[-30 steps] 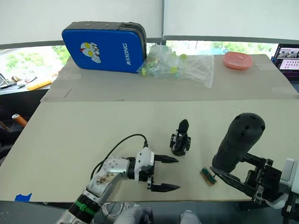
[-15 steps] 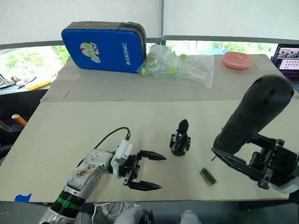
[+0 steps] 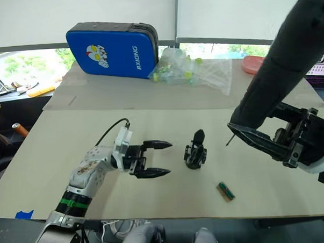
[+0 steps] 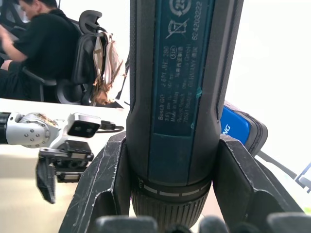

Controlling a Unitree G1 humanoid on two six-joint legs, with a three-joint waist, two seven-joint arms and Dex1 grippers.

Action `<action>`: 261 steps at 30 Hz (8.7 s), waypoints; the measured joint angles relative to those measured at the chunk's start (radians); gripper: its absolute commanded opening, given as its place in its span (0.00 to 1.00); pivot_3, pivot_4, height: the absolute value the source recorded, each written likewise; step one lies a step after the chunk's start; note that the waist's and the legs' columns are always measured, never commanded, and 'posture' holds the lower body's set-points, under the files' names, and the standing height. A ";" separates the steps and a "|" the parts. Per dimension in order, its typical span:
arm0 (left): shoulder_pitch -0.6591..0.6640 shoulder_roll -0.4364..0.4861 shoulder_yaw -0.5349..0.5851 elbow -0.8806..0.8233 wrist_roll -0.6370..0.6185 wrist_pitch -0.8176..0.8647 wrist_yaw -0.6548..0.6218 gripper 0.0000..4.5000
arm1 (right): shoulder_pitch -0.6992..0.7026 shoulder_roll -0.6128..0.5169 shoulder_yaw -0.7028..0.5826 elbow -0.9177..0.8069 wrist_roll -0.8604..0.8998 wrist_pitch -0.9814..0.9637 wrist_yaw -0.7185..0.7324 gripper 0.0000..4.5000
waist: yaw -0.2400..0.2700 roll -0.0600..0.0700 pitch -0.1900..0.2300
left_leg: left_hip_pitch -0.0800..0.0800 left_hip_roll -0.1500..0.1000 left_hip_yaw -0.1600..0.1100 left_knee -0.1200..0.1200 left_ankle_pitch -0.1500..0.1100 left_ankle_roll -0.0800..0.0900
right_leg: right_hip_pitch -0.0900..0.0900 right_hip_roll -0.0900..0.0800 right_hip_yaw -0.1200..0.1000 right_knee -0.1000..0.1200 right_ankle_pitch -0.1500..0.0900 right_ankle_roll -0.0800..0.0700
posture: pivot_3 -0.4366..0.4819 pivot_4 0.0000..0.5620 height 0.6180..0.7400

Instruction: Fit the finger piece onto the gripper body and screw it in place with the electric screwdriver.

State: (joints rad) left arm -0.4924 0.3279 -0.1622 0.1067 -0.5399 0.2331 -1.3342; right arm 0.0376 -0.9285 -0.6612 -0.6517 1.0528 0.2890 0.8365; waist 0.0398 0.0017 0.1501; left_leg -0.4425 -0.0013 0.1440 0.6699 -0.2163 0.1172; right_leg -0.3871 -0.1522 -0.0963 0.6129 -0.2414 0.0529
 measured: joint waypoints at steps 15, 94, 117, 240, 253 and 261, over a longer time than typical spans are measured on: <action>-0.074 0.002 0.042 0.147 0.049 -0.041 0.022 1.00 | -0.291 0.035 0.234 0.081 0.016 0.102 -0.073 0.43 | -0.003 -0.001 0.001 | -0.002 0.000 0.000 0.001 0.000 0.000 | -0.001 0.001 -0.001 0.000 0.001 0.000 | 0.48 0.27 1.00; -0.046 -0.065 -0.055 0.199 0.266 -0.213 0.107 1.00 | -0.492 0.209 0.489 0.401 -0.200 0.223 0.231 0.43 | -0.006 -0.001 0.001 | -0.003 0.000 0.000 0.003 0.000 0.000 | -0.002 0.001 -0.002 0.002 0.002 0.000 | 0.48 0.27 1.00; -0.040 -0.064 -0.057 0.199 0.266 -0.213 0.108 1.00 | -0.490 0.210 0.489 0.401 -0.208 0.223 0.238 0.43 | -0.006 -0.001 0.001 | -0.003 0.000 0.000 0.003 0.000 0.000 | -0.002 0.001 -0.002 0.002 0.002 0.000 | 0.48 0.27 1.00; -0.199 -0.268 -0.199 0.566 0.538 -0.384 0.280 0.51 | -0.420 0.219 0.489 0.342 -0.256 0.193 0.239 0.43 | -0.002 -0.002 0.001 | -0.004 0.000 0.000 0.006 -0.002 0.003 | -0.001 -0.005 -0.003 0.001 0.003 0.003 | 0.48 0.27 1.00; -0.185 -0.261 -0.200 0.545 0.542 -0.361 0.283 0.51 | -0.382 0.235 0.508 0.308 -0.305 0.114 0.193 0.43 | -0.004 -0.002 0.000 | -0.003 0.000 0.000 0.006 -0.003 0.003 | -0.001 -0.004 -0.003 0.001 0.003 0.003 | 0.48 0.27 1.00; -0.180 -0.256 -0.199 0.538 0.543 -0.358 0.285 0.51 | -0.359 0.250 0.536 0.287 -0.328 0.072 0.168 0.43 | -0.007 -0.003 -0.001 | -0.003 0.000 0.000 0.006 -0.003 0.003 | -0.001 -0.005 -0.004 0.001 0.003 0.003 | 0.48 0.27 1.00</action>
State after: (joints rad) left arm -0.6727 0.0714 -0.3609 0.6449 0.0029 -0.1248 -1.0496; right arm -0.3212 -0.6781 -0.1248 -0.3648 0.7245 0.3607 1.0049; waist 0.0328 -0.0016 0.1495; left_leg -0.4451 -0.0013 0.1440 0.6760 -0.2190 0.1200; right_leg -0.3876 -0.1567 -0.1004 0.6140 -0.2379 0.0560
